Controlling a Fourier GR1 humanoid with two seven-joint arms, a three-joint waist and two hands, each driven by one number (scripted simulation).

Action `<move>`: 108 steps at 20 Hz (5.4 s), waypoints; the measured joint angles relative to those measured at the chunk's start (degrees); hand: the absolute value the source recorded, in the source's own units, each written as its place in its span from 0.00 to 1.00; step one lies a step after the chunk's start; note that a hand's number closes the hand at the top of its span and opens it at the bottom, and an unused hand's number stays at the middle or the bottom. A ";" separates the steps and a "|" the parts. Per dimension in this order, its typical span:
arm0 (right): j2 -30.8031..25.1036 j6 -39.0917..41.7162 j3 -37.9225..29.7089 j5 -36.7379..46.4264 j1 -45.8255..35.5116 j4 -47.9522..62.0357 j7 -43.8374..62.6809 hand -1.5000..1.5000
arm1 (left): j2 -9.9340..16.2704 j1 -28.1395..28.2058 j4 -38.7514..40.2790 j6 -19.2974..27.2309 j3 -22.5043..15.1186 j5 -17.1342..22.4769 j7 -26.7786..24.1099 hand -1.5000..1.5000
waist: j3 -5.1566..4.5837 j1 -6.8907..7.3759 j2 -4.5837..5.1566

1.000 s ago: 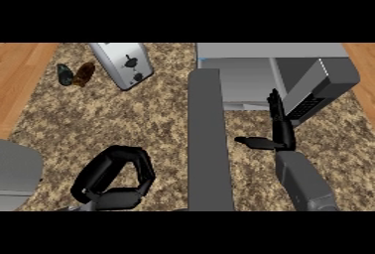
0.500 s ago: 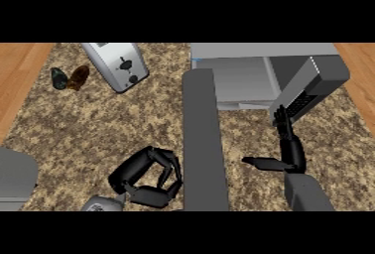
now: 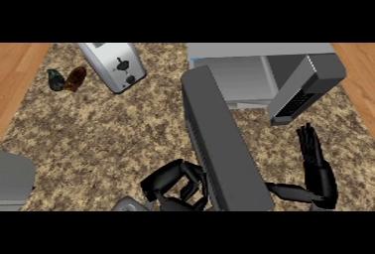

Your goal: Pick up the milk, place it into the microwave and close the microwave

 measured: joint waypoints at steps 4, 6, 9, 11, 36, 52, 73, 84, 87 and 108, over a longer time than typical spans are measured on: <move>-0.92 1.52 0.61 -1.99 7.15 -11.88 4.17 0.00 | -0.01 -3.50 2.90 7.35 -8.12 1.77 1.21 1.00 | 0.02 -0.09 0.15; -1.74 3.03 0.68 -3.37 9.94 -16.83 5.91 0.00 | -0.01 -5.65 4.95 12.36 -12.23 4.41 1.17 1.00 | 0.01 -0.28 0.28; -2.61 5.07 0.90 -5.89 11.86 -23.24 9.62 0.00 | 0.34 -8.97 6.65 19.94 -17.64 9.40 2.71 1.00 | 0.01 -0.72 0.49; -3.28 6.36 0.70 -7.76 12.40 -26.35 11.78 0.00 | 0.56 -10.88 7.71 24.93 -20.39 12.95 3.00 1.00 | 0.01 -1.12 0.66; -12.64 21.15 2.77 -21.35 12.58 -43.76 21.95 0.00 | -0.13 -33.33 16.86 50.49 -24.25 42.14 -1.34 1.00 | -0.14 -11.17 3.12; -15.49 22.42 1.94 -28.11 10.65 -48.31 27.15 0.00 | -0.34 -42.15 24.36 51.31 -15.17 56.16 -8.62 1.00 | -0.19 -15.66 5.09; -19.00 22.29 -0.47 -34.78 7.56 -51.28 31.65 0.00 | -0.34 -42.77 27.59 50.61 -15.60 63.19 -19.07 1.00 | 0.05 -17.48 5.21; -20.60 21.74 -1.75 -37.56 6.44 -51.99 33.75 0.00 | -0.34 -43.23 28.66 50.38 -16.43 65.55 -22.54 1.00 | 0.12 -17.86 5.39; -21.06 21.64 -2.10 -38.25 6.09 -51.95 34.27 0.00 | -0.33 -43.45 28.94 50.40 -16.76 66.13 -23.22 1.00 | 0.15 -17.95 5.47; -25.13 25.00 -1.67 -45.78 4.51 -53.03 37.82 0.00 | -0.36 -44.75 30.82 50.26 -18.95 70.31 -26.69 1.00 | 0.24 -18.14 5.48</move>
